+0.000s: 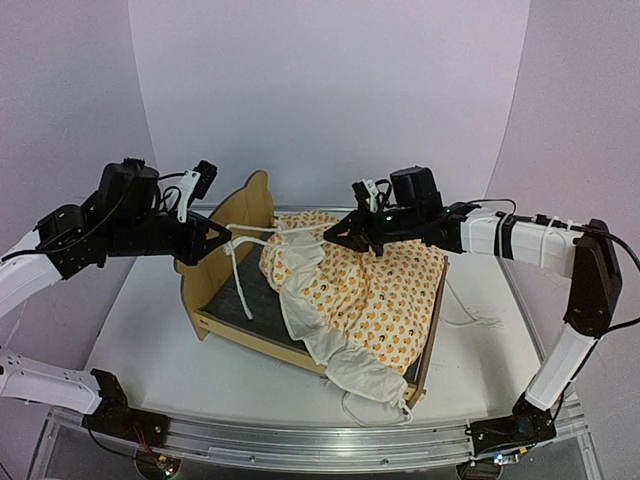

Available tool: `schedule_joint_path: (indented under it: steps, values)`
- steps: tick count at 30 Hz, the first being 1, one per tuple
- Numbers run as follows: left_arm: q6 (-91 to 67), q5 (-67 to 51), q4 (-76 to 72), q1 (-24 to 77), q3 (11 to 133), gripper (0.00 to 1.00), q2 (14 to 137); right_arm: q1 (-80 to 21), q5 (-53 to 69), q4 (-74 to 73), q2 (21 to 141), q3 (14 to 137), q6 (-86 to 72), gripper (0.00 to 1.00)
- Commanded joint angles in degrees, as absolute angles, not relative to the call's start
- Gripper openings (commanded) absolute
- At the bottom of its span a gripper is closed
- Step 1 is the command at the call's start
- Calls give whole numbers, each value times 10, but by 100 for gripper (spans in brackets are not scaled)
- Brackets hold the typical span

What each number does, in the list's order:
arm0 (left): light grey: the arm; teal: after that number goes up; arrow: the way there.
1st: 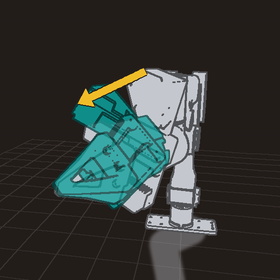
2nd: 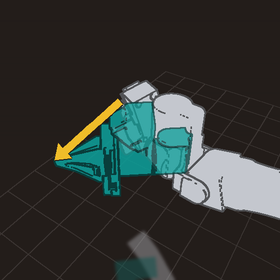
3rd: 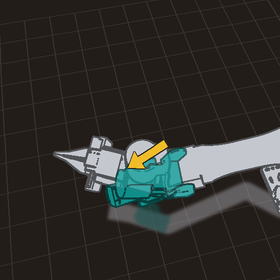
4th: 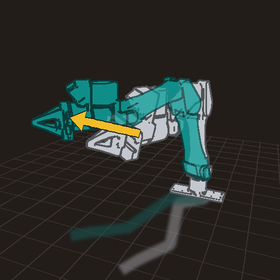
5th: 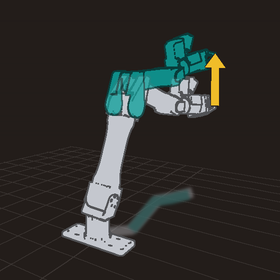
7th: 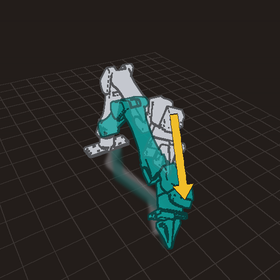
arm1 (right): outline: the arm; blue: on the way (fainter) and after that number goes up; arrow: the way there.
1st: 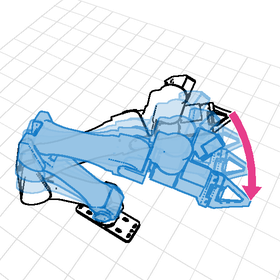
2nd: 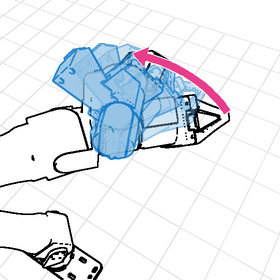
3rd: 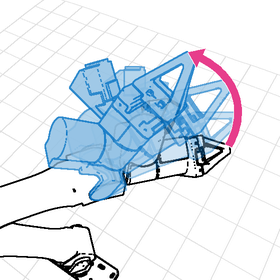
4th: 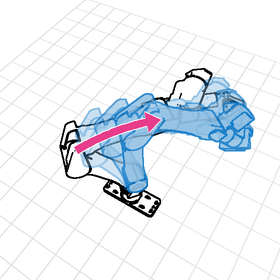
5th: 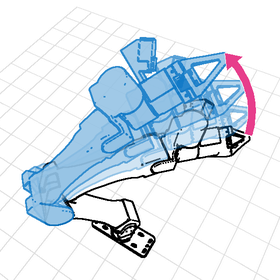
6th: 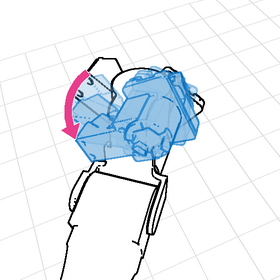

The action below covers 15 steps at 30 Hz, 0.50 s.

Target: Set up the pet bed

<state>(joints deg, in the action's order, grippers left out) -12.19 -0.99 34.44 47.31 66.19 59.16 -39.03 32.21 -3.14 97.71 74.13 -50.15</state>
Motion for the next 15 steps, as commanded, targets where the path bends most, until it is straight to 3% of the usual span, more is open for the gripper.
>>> schedule_joint_path:
  steps: [1,15]
  values:
    - [-110,-33,358,471,696,0,582,-389,330,-23,966,769,-496,0]
    - [-93,-12,389,471,666,0,609,-389,332,-23,958,762,-501,0]
